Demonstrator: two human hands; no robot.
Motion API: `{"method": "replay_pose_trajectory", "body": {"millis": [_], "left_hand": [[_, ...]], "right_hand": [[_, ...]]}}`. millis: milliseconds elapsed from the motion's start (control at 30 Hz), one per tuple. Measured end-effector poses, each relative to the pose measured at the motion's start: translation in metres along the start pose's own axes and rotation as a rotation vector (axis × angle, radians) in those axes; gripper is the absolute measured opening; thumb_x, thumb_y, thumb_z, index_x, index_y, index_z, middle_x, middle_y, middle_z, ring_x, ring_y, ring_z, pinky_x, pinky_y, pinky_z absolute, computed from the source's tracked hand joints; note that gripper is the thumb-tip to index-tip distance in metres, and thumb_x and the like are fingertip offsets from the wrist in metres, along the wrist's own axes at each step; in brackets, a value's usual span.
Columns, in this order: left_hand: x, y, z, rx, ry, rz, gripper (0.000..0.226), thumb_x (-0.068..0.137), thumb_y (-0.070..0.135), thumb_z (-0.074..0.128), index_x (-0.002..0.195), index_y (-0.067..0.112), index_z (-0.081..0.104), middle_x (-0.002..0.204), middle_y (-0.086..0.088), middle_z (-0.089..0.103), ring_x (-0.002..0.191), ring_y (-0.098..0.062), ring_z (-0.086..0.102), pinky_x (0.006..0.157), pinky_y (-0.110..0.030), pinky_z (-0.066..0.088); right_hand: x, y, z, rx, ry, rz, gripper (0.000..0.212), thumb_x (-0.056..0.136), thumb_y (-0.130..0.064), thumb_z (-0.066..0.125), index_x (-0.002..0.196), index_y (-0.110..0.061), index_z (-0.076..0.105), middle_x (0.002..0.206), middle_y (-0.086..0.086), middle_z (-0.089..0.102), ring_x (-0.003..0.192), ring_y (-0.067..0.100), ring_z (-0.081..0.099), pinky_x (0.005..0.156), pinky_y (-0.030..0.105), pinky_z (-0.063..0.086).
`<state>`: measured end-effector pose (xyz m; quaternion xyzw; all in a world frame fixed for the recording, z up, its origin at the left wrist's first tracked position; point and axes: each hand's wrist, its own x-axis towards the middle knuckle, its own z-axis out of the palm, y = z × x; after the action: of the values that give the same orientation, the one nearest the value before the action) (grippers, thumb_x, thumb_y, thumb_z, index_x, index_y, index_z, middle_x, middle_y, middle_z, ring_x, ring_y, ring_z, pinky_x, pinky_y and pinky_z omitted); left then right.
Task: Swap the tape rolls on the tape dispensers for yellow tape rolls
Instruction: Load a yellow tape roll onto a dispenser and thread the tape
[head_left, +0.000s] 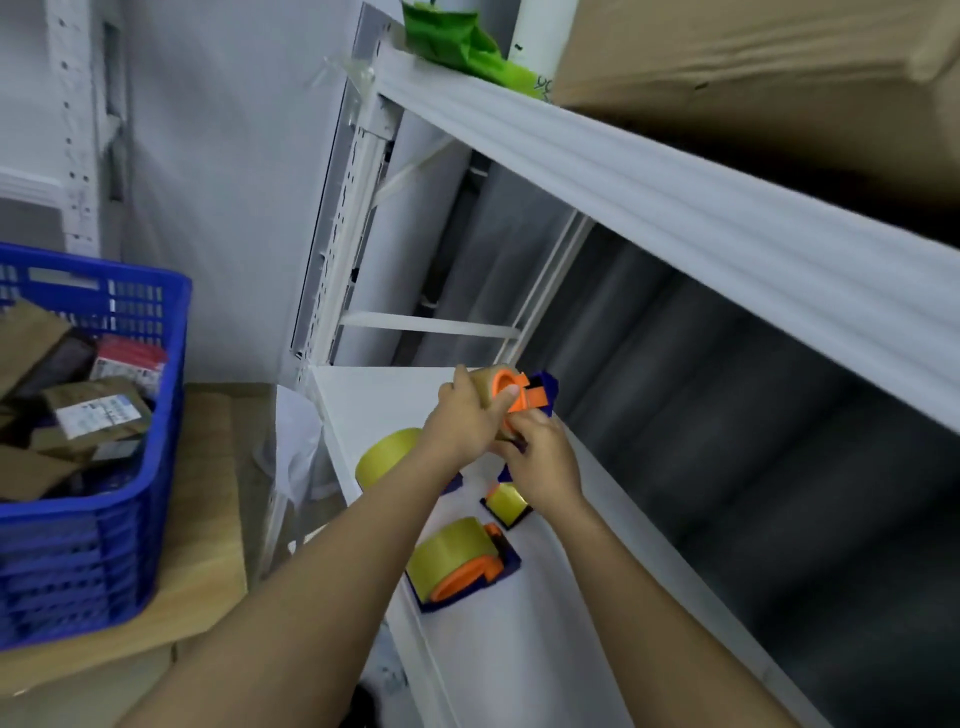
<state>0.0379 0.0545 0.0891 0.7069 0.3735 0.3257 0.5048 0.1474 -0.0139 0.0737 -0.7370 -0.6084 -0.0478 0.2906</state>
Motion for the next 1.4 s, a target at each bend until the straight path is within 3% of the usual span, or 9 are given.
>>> {"method": "replay_pose_trajectory", "body": {"millis": [100,233,333,467,600,667,767,1200,1400], "left_hand": [[-0.024,0.006,0.0,-0.034,-0.054,-0.059,0.067,0.089,0.037,0.06,0.136,0.001,0.027,0.128,-0.018,0.051,0.113,-0.032,0.053,0.091,-0.04,0.048],[-0.053,0.012,0.001,-0.147,-0.103,-0.068,0.042,0.088,0.024,0.061,0.119,0.004,0.041,0.112,-0.017,0.058,0.096,-0.028,0.059,0.083,-0.042,0.051],[-0.073,0.01,0.003,-0.105,-0.123,-0.064,0.045,0.085,0.022,0.062,0.122,0.005,0.042,0.114,-0.013,0.057,0.099,-0.028,0.057,0.089,-0.046,0.05],[-0.101,0.002,0.012,0.024,-0.25,-0.034,0.054,0.085,0.021,0.063,0.132,0.007,0.039,0.112,-0.004,0.052,0.099,-0.022,0.051,0.088,-0.041,0.049],[-0.13,0.009,0.033,0.112,-0.428,0.037,0.053,0.085,0.018,0.06,0.133,0.013,0.039,0.111,-0.006,0.057,0.089,-0.019,0.056,0.069,-0.029,0.046],[-0.146,0.016,0.047,0.173,-0.521,0.089,0.049,0.086,0.017,0.059,0.13,0.013,0.039,0.105,-0.004,0.056,0.086,-0.018,0.056,0.067,-0.028,0.048],[-0.171,0.028,0.068,0.254,-0.643,0.13,0.041,0.088,0.016,0.057,0.123,0.015,0.036,0.097,-0.002,0.055,0.083,-0.016,0.056,0.064,-0.026,0.049],[-0.292,0.066,0.197,0.156,-0.747,0.288,0.041,0.094,0.043,0.047,0.122,0.013,0.055,0.119,-0.004,0.061,0.103,-0.02,0.057,0.089,-0.033,0.049],[-0.348,0.086,0.241,0.104,-0.769,0.328,0.04,0.099,0.038,0.036,0.127,0.014,0.051,0.123,-0.006,0.058,0.109,-0.023,0.055,0.096,-0.039,0.047]], "right_hand": [[-0.03,-0.006,-0.011,-0.028,-0.01,0.042,0.003,0.085,-0.018,0.067,0.083,-0.016,0.066,0.09,-0.01,0.047,0.09,0.021,0.048,0.066,0.028,0.037],[-0.067,-0.014,-0.028,-0.008,-0.022,0.087,0.026,0.088,-0.024,0.064,0.113,-0.018,0.061,0.123,-0.006,0.044,0.103,0.013,0.046,0.075,0.026,0.045],[-0.1,-0.027,-0.049,0.174,0.042,0.151,0.038,0.086,-0.023,0.065,0.121,-0.026,0.052,0.121,-0.014,0.04,0.084,0.004,0.052,0.073,0.022,0.048],[-0.138,-0.028,-0.084,-0.138,0.253,0.275,0.04,0.086,-0.029,0.059,0.126,-0.025,0.052,0.122,-0.004,0.05,0.109,0.014,0.043,0.094,0.03,0.038],[-0.173,-0.022,-0.112,-0.278,-0.113,0.409,0.065,0.084,-0.055,0.055,0.142,-0.032,0.035,0.143,-0.007,0.042,0.132,0.018,0.025,0.103,0.033,0.015],[-0.197,-0.02,-0.121,-0.144,-0.229,0.505,0.065,0.083,-0.055,0.059,0.14,-0.032,0.038,0.138,-0.006,0.049,0.129,0.019,0.038,0.107,0.038,0.026],[-0.238,-0.017,-0.135,0.081,-0.172,0.576,0.045,0.082,-0.039,0.067,0.124,-0.03,0.054,0.112,-0.01,0.062,0.102,0.014,0.06,0.082,0.026,0.049],[-0.409,0.017,-0.207,0.107,0.204,0.787,0.028,0.091,-0.038,0.056,0.116,-0.027,0.063,0.091,-0.007,0.055,0.085,0.013,0.056,0.071,0.019,0.046],[-0.475,0.022,-0.251,0.492,0.281,0.782,0.023,0.082,-0.033,0.071,0.104,-0.032,0.065,0.106,-0.005,0.067,0.095,0.016,0.065,0.08,0.022,0.053]]}}
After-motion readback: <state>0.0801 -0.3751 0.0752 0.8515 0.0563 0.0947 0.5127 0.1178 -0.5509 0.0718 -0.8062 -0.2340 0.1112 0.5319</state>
